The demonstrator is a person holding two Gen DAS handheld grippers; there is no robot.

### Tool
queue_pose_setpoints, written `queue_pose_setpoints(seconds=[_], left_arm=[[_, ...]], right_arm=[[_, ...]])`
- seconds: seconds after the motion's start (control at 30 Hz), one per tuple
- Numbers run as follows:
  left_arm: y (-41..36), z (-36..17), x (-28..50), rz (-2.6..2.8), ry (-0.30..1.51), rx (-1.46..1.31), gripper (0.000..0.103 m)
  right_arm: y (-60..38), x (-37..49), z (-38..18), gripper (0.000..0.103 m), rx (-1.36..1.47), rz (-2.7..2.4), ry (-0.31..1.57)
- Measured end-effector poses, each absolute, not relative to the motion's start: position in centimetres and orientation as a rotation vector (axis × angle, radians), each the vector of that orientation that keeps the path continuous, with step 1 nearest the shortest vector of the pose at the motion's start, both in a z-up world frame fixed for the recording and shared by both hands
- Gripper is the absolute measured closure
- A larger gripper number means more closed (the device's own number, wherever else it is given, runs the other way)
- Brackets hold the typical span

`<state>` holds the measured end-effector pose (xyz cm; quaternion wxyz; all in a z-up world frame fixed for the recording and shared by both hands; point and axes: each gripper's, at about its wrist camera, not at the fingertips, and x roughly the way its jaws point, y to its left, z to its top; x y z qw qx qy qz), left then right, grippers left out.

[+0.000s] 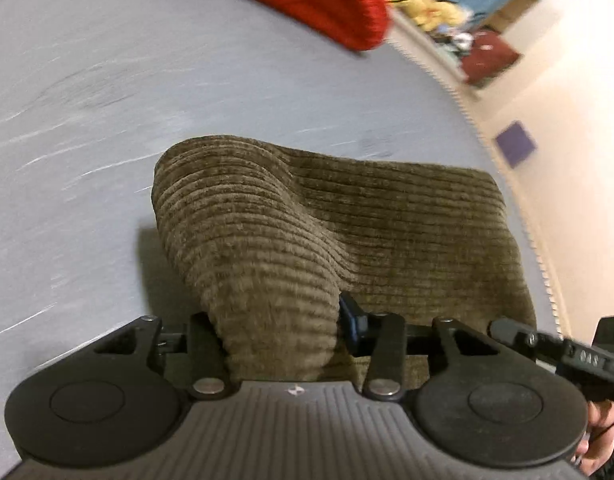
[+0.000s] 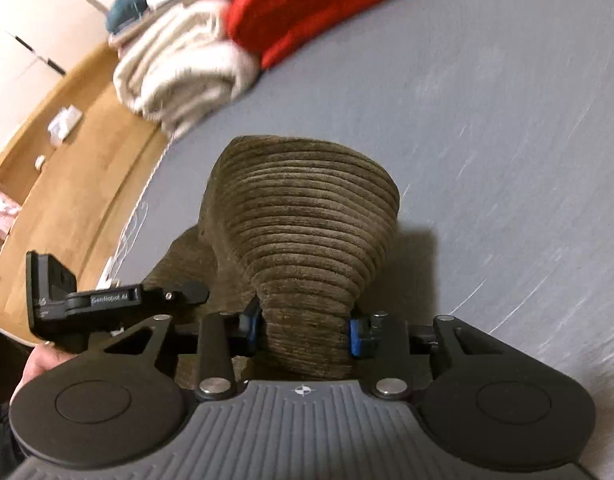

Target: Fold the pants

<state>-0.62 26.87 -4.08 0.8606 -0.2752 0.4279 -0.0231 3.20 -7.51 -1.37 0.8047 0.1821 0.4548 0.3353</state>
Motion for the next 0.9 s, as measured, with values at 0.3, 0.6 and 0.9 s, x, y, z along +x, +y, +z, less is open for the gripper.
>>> queue_pose_setpoints(seconds=[0.3, 0.6, 0.9], left_arm=[[16.6, 0.8, 5.1, 0.127, 0.631, -0.169, 0.022], [13.4, 0.1, 4.3, -0.107, 0.696, -0.141, 0.028], [9.5, -5.4, 2.2, -0.199, 1.03, 0.102, 0.046]], right_arm=[[-18.4, 7.5, 3.3, 0.06, 0.285, 0.571, 0.668], [-21.4, 10.0, 0.7, 0.05, 0.169, 0.288, 0.722], [-16.4, 6.0, -4.1, 0.049, -0.379, 0.491, 0.891]])
